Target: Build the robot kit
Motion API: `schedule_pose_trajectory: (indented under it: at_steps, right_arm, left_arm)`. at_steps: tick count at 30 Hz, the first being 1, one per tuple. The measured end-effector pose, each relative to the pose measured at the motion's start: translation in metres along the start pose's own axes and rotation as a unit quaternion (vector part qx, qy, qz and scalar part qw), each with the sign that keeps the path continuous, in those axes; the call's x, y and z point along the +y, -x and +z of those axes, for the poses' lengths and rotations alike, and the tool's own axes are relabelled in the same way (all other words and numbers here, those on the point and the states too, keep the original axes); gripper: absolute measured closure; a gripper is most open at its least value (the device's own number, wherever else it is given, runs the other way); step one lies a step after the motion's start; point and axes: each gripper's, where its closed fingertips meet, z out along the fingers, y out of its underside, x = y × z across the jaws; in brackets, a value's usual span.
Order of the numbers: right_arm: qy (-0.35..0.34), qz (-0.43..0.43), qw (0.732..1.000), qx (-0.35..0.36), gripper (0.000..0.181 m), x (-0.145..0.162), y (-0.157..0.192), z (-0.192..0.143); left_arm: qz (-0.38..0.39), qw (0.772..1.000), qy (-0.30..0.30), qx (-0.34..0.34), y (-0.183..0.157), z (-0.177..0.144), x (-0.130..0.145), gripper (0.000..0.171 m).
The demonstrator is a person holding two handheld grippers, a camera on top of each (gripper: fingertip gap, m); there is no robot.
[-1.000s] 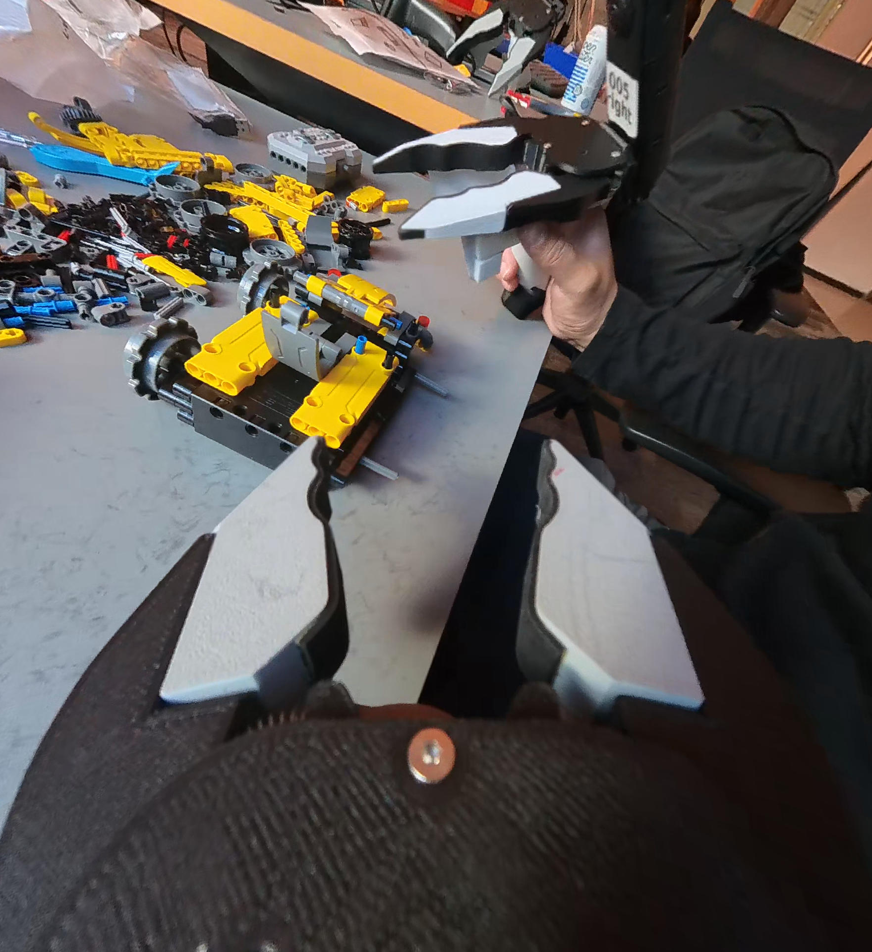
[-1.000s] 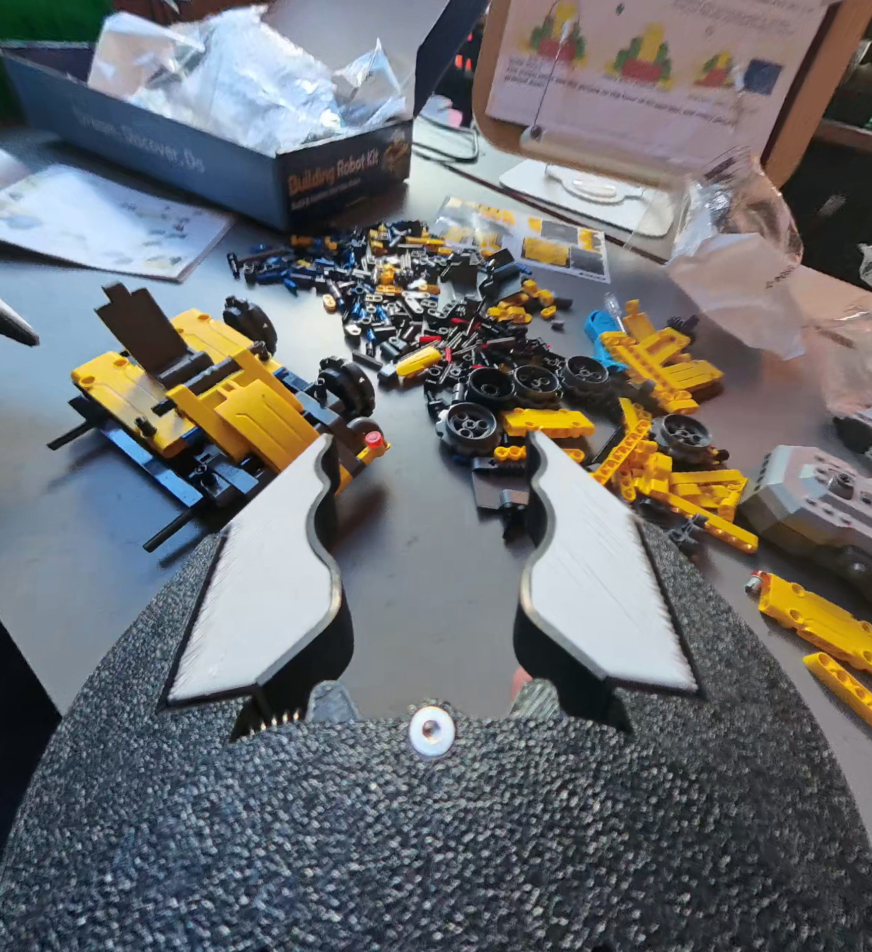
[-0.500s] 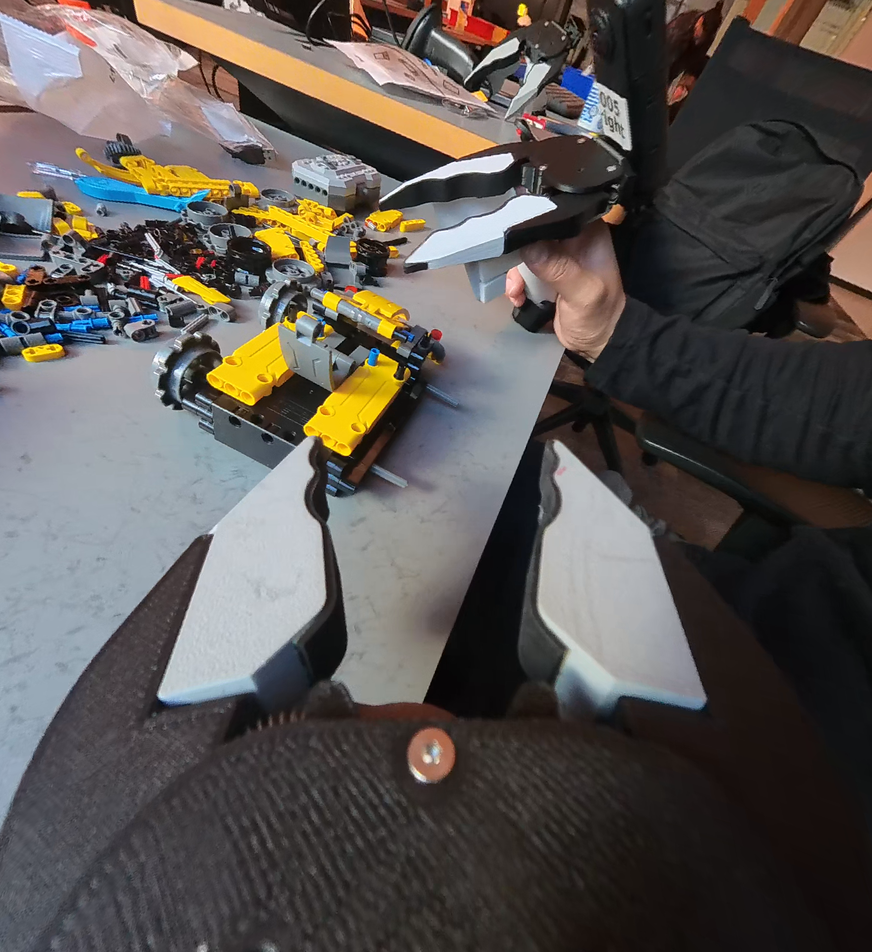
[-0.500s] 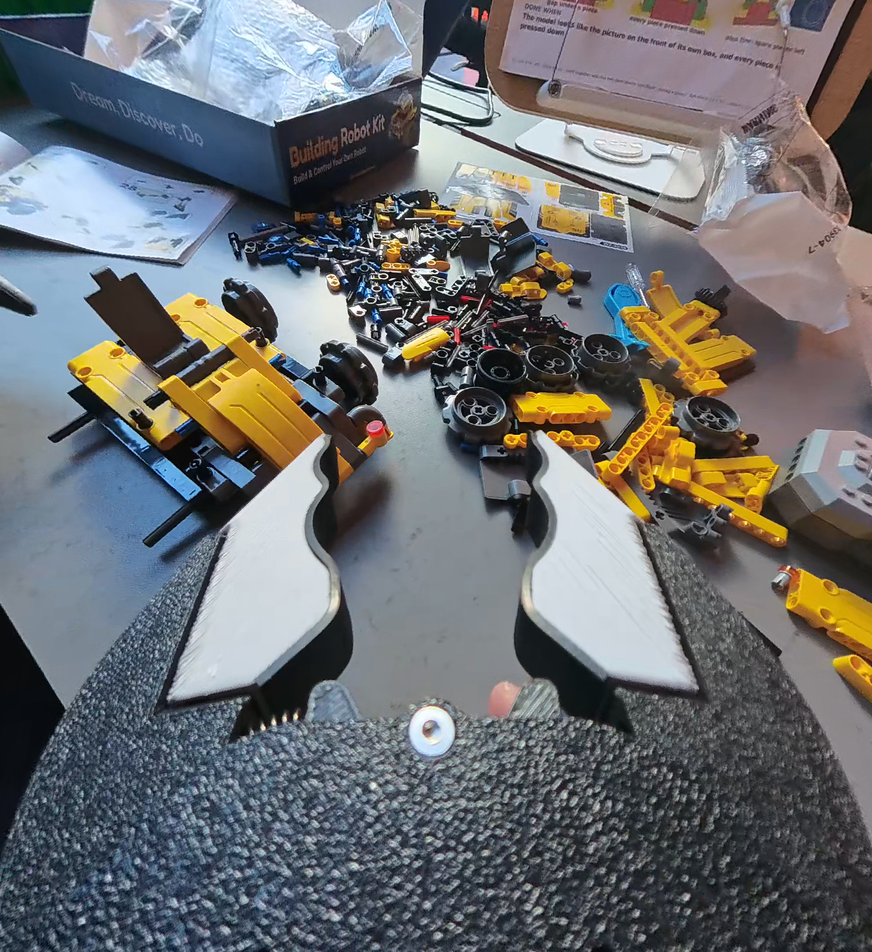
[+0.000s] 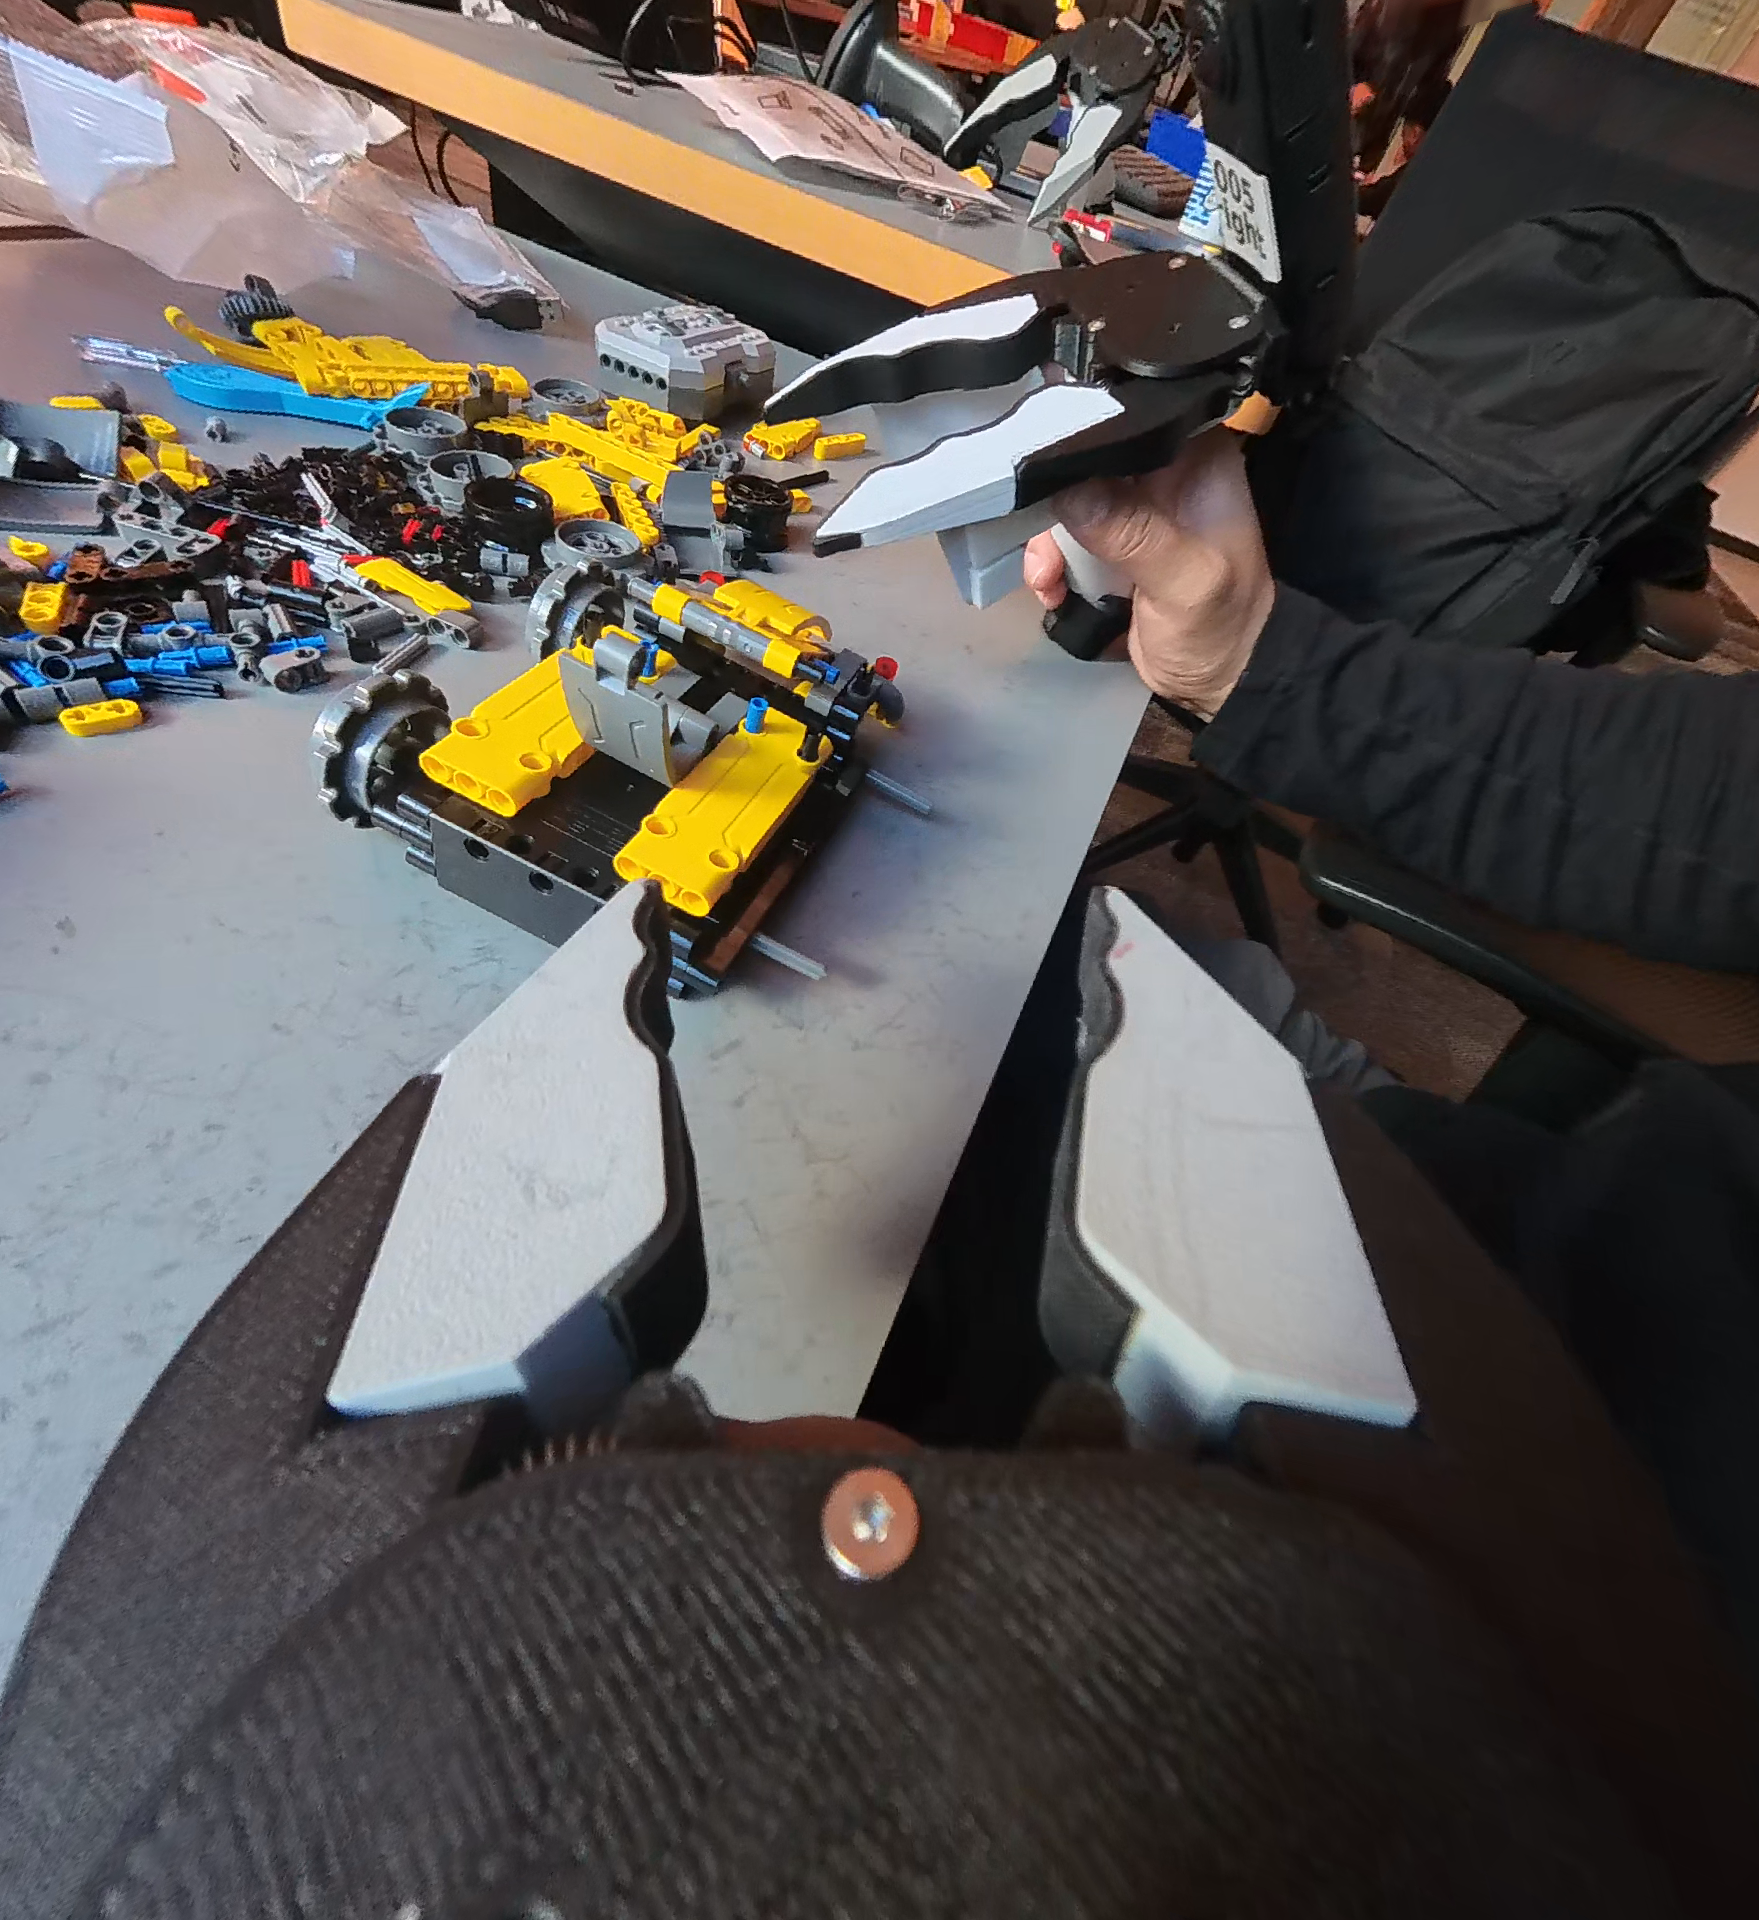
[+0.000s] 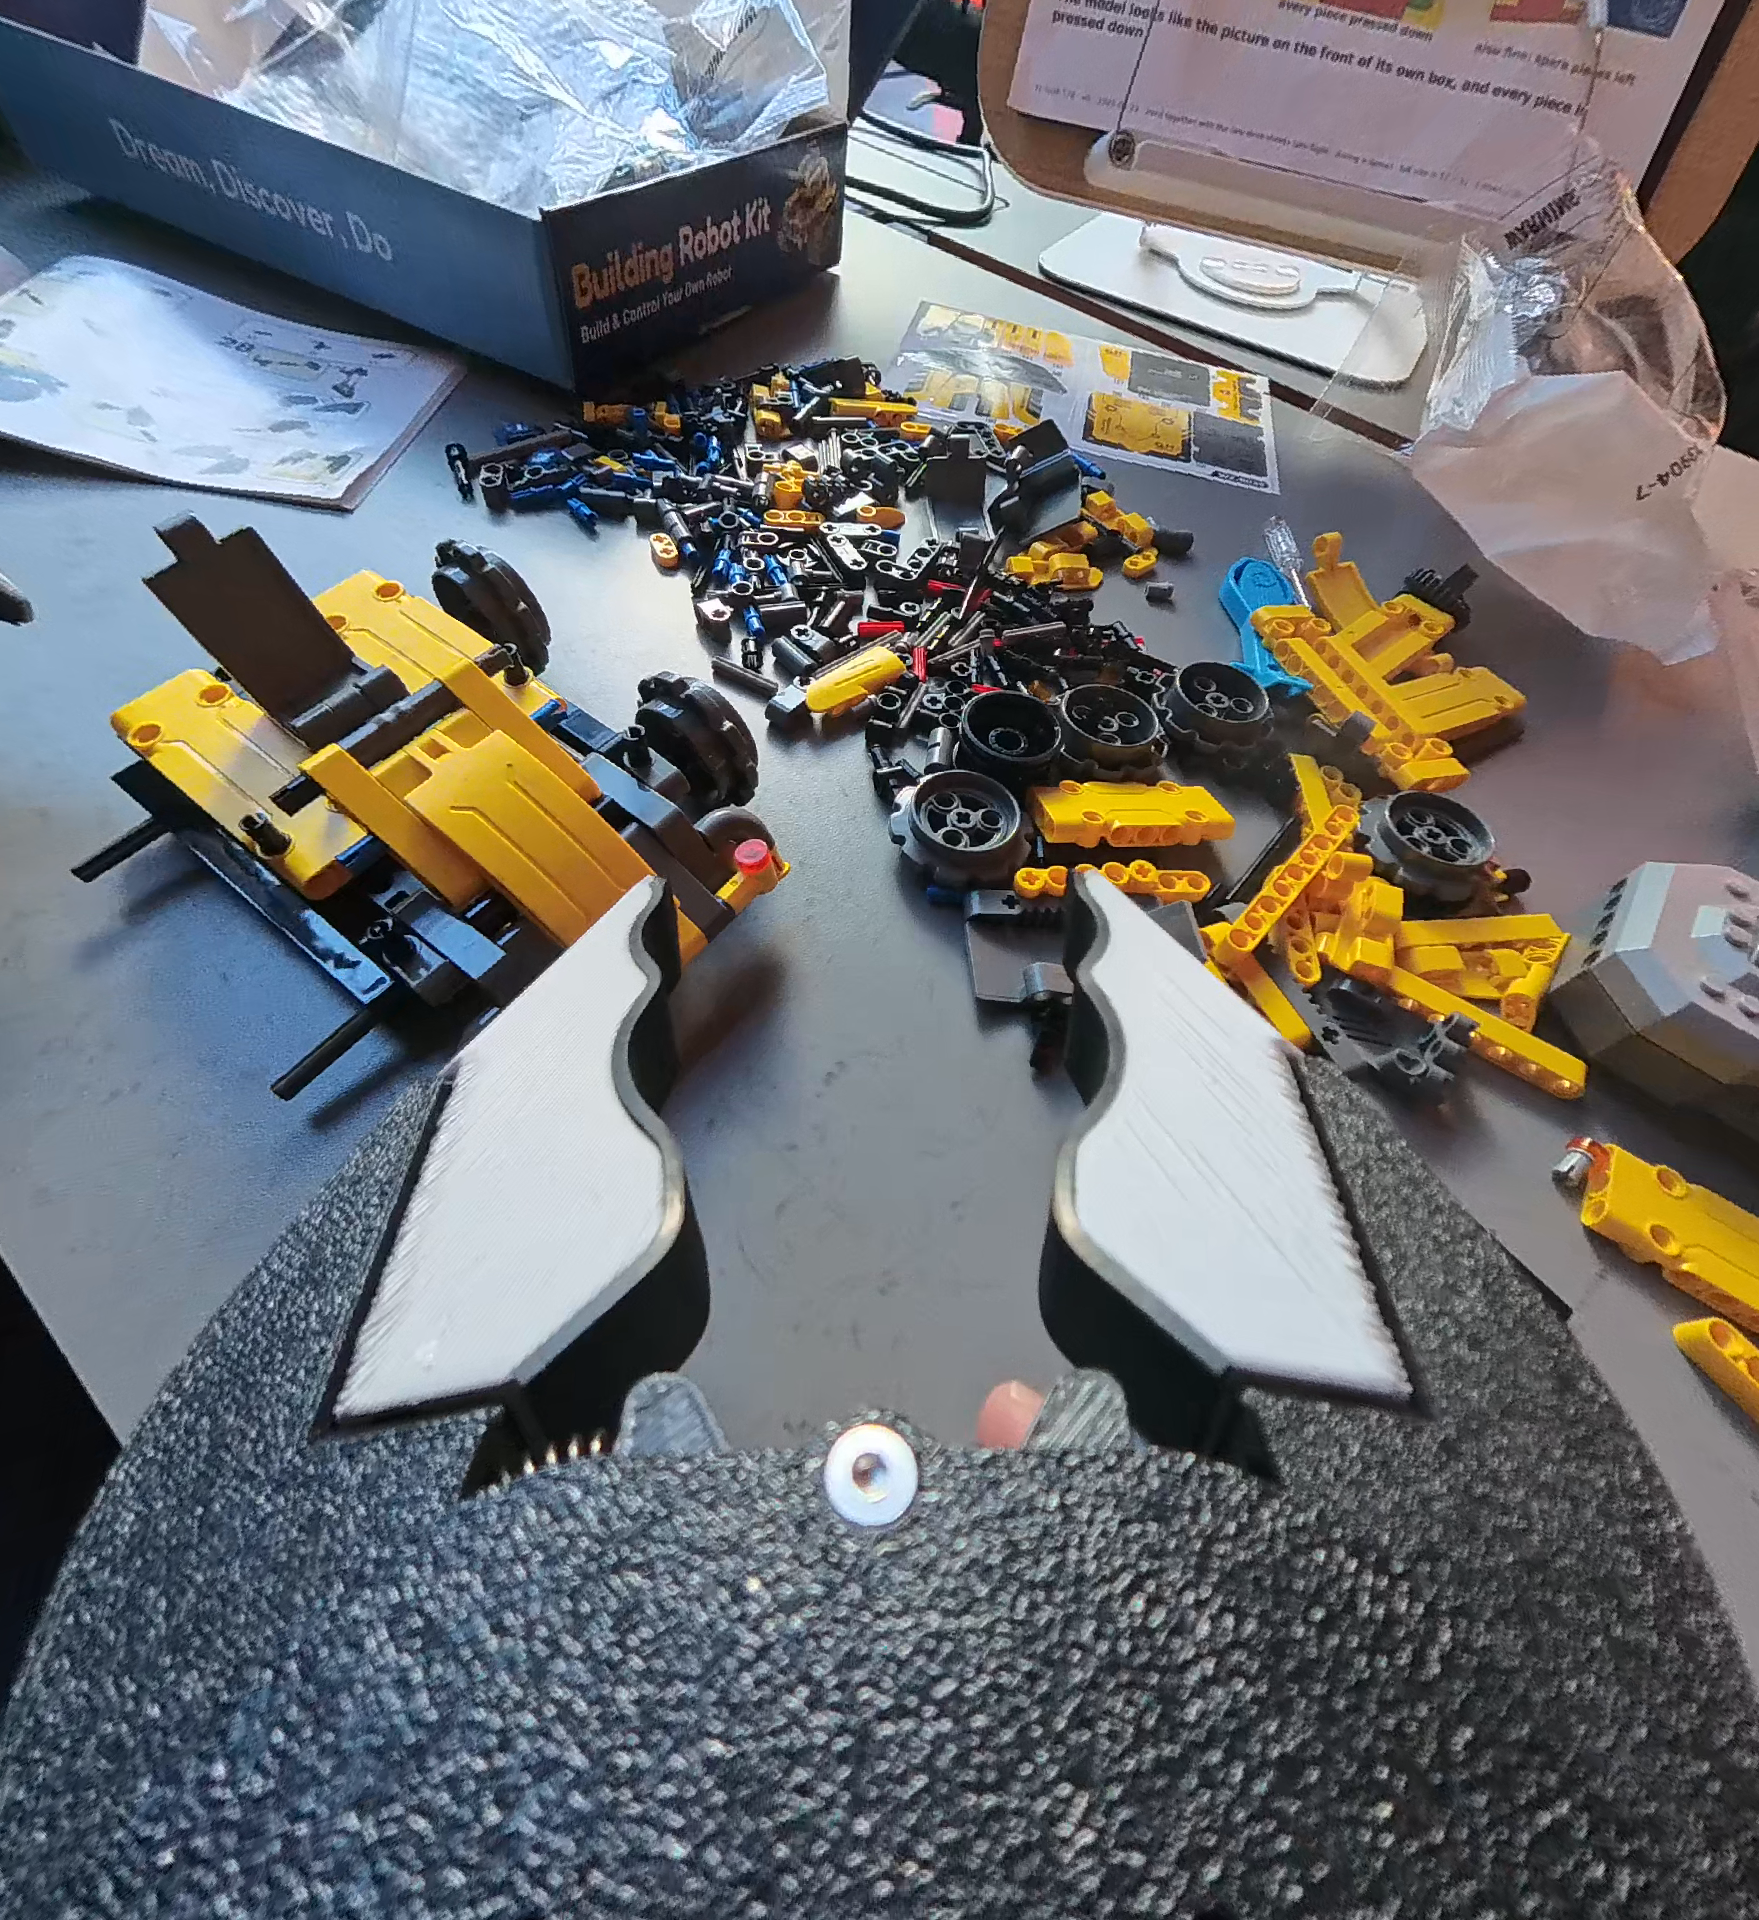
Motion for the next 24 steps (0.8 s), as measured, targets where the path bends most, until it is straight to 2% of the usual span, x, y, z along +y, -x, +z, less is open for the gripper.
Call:
schedule_pose_trajectory:
  at_steps: [20, 22, 24]
  right_arm:
    - [0.001, -0.008, 1.000, 0.000, 0.107, 0.000, 0.002, 0.000]
    - [0.000, -0.012, 1.000, 0.001, 0.107, 0.000, 0.003, 0.000]
    - [-0.009, -0.030, 0.999, 0.005, 0.110, -0.003, 0.006, -0.002]
  left_arm:
    - [-0.003, 1.000, -0.002, 0.002, 0.000, 0.000, 0.000, 0.097]
    - [-0.004, 1.000, -0.011, -0.009, 0.003, -0.001, -0.003, 0.096]
    - [-0.005, 0.998, -0.037, -0.048, 0.015, -0.007, -0.011, 0.092]
